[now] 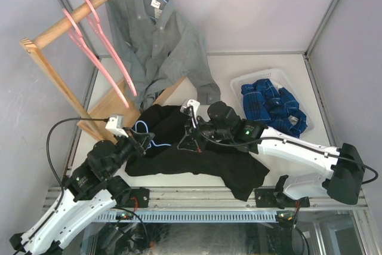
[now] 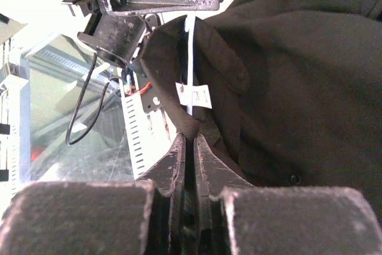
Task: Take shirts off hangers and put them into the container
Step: Remove the shirt from the hanger.
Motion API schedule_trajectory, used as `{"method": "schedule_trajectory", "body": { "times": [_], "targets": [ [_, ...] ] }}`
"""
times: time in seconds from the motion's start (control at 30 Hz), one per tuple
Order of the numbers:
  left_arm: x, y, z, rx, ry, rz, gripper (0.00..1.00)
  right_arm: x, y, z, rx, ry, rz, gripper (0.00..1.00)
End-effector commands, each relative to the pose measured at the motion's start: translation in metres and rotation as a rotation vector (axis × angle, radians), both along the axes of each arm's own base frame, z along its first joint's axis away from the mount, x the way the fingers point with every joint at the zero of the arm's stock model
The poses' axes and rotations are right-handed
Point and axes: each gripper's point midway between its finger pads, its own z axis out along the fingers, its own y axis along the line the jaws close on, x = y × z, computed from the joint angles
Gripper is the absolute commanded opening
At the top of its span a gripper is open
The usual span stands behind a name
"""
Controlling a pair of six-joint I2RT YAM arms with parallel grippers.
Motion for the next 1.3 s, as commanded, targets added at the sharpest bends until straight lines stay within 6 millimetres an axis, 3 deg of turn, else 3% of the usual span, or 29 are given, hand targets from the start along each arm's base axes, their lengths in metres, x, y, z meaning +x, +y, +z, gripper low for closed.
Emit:
{"method": "schedule_trajectory", "body": {
  "times": [0.0, 0.3, 0.43, 0.63, 0.8, 0.9, 1.1, 1.27],
  "targets": [
    [0.009, 0.038, 0.019, 0.003, -0.038, 0.199, 0.0, 0.0, -0.005, 0.049, 0.103, -0.103, -0.005, 0.0],
    [0.006, 0.08, 0.008, 0.075, 0.034, 0.397, 0.0, 0.023, -0.035, 0.058, 0.06, -0.248, -0.158, 0.0],
    [0.004, 0.092, 0.011, 0.043, 0.012, 0.452, 0.0, 0.036, -0.058, 0.049, 0.013, -0.318, -0.252, 0.0],
    [-0.001, 0.106, 0.02, -0.01, -0.022, 0.505, 0.0, 0.011, -0.071, 0.041, 0.045, -0.363, -0.137, 0.0],
    [-0.001, 0.095, 0.032, -0.046, -0.076, 0.435, 0.0, 0.029, -0.087, 0.004, -0.102, -0.294, -0.26, 0.0],
    [-0.001, 0.081, 0.041, -0.076, -0.11, 0.362, 0.0, 0.024, -0.079, -0.006, -0.121, -0.261, -0.212, 0.0],
    [0.001, 0.067, 0.043, -0.081, -0.104, 0.306, 0.0, 0.009, -0.055, 0.018, 0.014, -0.241, -0.101, 0.03],
    [0.002, 0.059, 0.04, -0.029, -0.095, 0.262, 0.0, 0.025, -0.069, 0.037, 0.032, -0.342, -0.199, 0.31]
  ]
}}
